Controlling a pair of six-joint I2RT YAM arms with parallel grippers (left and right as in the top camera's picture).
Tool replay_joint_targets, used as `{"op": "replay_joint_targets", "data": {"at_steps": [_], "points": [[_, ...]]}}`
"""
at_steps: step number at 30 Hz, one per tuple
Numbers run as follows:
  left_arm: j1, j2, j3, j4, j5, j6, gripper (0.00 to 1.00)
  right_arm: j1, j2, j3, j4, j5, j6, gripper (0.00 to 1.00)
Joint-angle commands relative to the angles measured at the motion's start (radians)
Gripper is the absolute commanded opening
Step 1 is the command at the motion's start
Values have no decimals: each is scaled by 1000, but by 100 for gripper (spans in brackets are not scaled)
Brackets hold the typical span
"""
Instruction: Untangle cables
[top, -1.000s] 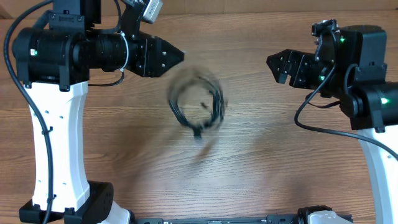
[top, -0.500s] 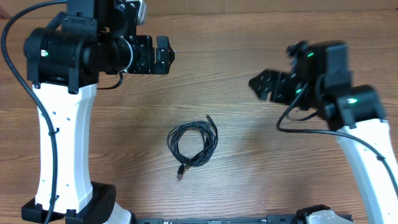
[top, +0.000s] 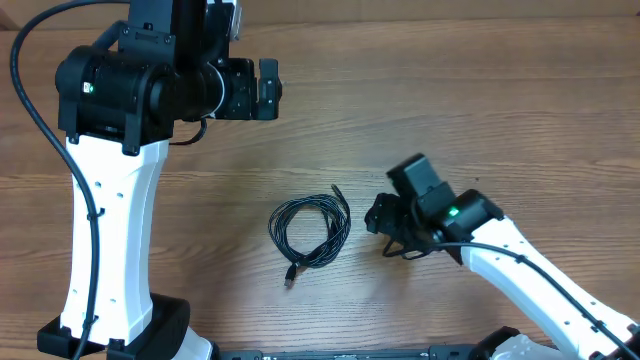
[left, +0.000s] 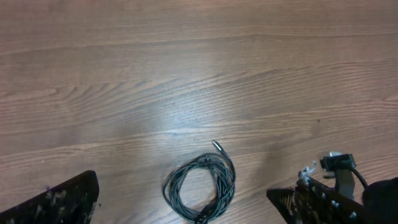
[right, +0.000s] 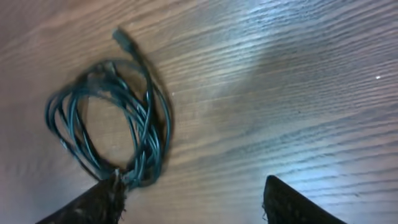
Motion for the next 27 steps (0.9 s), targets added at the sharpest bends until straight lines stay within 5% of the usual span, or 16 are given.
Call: {"op": "replay_joint_targets", "data": {"at_steps": [1,10,18,27], "points": [[-3,-5,12,-19,-14,-9,100,64,-10,-35,60,124,290,69],[-3,-4,12,-65,-15,22,100,140,82,-102,245,203,553,68],[-3,-4,12,-69,-15,25,100,138,312,-102,407,113,542,67],[-3,-4,11,-76,-15,32,100,138,338,-101,495,109,486,63]]}}
